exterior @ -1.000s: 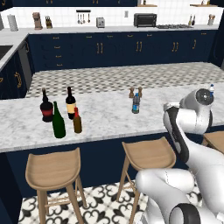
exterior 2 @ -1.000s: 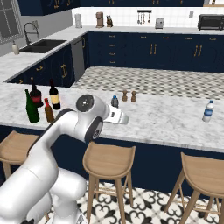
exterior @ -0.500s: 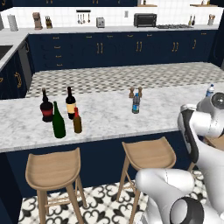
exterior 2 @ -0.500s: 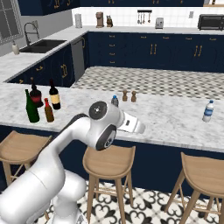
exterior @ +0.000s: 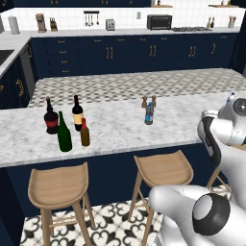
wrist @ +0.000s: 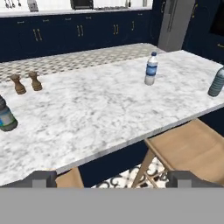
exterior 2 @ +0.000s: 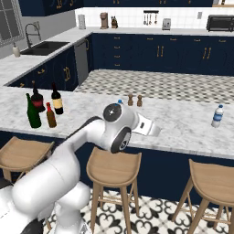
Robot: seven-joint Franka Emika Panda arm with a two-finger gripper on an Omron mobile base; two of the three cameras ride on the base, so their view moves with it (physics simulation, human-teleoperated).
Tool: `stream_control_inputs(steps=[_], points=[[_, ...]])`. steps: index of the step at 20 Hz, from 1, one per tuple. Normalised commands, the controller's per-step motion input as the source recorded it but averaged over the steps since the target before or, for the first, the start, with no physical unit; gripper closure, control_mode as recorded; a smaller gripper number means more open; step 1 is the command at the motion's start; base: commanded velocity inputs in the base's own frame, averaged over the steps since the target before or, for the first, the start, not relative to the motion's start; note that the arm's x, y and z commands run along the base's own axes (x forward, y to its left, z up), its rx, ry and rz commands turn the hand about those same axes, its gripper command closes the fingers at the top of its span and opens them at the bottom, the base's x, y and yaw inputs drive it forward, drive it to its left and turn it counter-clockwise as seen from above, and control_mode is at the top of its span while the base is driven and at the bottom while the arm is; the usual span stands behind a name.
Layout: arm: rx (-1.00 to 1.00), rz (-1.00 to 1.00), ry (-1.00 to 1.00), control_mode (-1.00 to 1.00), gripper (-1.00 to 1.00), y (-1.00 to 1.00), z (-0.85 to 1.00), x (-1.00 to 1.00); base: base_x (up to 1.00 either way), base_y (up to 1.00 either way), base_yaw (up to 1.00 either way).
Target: Move the plastic bottles in the middle to the plastics group, and the glass bottles in the middle to the glass group.
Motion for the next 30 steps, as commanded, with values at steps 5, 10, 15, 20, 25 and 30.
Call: stream_control_inputs(steps=[5,10,15,20,25,30], points=[[0.14,0.04,0.0,-1.0,-1.0,0.04,0.61,0.51,0.0,0.0,0.0],[0.05,0.03,0.0,-1.0,-1.0,0.55,0.62,0.06,0.0,0.0,0.0],[0.0,0.01,0.0,-1.0,-1.0,0.8,0.42,0.0,0.0,0.0,0.0],[0.0,0.0,0.0,-1.0,-1.0,0.71,0.17,0.0,0.0,0.0,0.0],[0.0,0.0,0.0,-1.0,-1.0,0.5,0.11,0.02,0.0,0.0,0.0],[0.0,0.0,0.0,-1.0,-1.0,0.23,0.11,0.1,0.0,0.0,0.0]])
